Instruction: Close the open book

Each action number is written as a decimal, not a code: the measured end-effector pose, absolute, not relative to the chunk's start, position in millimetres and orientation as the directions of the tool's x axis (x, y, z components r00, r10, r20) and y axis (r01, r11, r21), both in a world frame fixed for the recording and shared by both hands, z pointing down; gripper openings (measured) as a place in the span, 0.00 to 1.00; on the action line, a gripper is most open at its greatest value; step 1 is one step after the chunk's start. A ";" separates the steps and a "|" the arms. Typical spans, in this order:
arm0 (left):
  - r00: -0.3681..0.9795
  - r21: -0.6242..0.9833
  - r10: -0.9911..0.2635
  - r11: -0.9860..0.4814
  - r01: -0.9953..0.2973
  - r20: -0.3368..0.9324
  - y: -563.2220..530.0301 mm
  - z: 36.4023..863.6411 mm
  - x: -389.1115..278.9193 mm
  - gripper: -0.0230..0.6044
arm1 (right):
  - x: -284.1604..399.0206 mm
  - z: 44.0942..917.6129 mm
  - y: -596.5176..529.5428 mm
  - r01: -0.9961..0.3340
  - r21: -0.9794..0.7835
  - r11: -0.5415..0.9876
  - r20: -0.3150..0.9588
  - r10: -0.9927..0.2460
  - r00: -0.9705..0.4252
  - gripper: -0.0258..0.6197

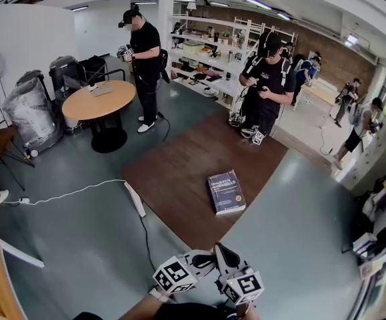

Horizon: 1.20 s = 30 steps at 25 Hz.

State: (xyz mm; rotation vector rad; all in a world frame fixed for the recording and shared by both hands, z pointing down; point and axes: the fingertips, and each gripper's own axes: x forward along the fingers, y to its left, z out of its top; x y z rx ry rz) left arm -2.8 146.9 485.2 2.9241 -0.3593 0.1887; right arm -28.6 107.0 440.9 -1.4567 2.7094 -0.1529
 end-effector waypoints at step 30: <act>0.866 -0.072 -0.423 -0.905 -0.420 0.268 151.4 479.6 85.4 0.04 | 53.3 445.0 110.4 -0.885 -0.084 0.459 0.133 -0.875 -0.466 0.02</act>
